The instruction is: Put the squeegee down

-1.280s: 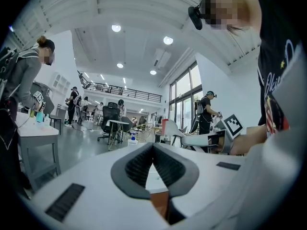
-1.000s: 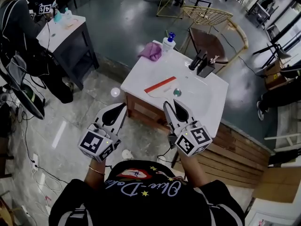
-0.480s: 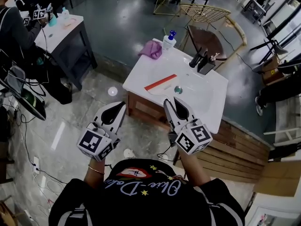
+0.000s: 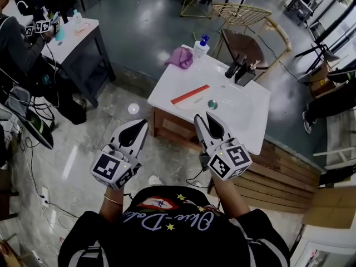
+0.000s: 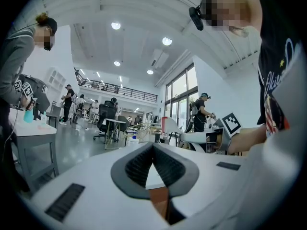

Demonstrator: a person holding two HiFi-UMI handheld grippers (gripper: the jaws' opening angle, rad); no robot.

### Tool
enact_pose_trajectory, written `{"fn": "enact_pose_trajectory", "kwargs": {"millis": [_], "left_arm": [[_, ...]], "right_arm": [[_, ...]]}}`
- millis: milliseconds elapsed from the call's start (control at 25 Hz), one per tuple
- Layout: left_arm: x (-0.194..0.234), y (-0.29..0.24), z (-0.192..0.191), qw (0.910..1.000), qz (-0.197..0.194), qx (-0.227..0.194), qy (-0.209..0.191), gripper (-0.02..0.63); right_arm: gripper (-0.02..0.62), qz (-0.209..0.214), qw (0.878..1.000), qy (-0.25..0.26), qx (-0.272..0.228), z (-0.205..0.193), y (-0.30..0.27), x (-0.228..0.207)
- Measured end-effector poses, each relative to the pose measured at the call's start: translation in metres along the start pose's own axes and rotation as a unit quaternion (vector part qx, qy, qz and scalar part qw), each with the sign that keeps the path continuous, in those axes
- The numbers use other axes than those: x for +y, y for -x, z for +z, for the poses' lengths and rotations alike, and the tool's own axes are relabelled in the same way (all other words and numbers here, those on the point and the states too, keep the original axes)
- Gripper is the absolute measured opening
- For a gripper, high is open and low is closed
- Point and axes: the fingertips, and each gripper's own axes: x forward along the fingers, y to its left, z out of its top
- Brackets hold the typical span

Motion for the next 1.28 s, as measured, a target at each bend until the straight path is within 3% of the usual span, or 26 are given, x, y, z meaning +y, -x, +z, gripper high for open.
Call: {"fn": "enact_pose_trajectory", "kwargs": {"millis": [960, 1280], "left_arm": [[0.0, 0.002, -0.007, 0.9999, -0.005, 0.014, 0.006, -0.005], [0.005, -0.006, -0.008, 0.9996, 0.009, 0.023, 0.01, -0.005]], "right_arm": [[0.109, 0.003, 1.0, 0.001, 0.005, -0.004, -0.009, 0.003], [0.109, 0.01, 1.0, -0.003, 0.01, -0.005, -0.018, -0.011]]}}
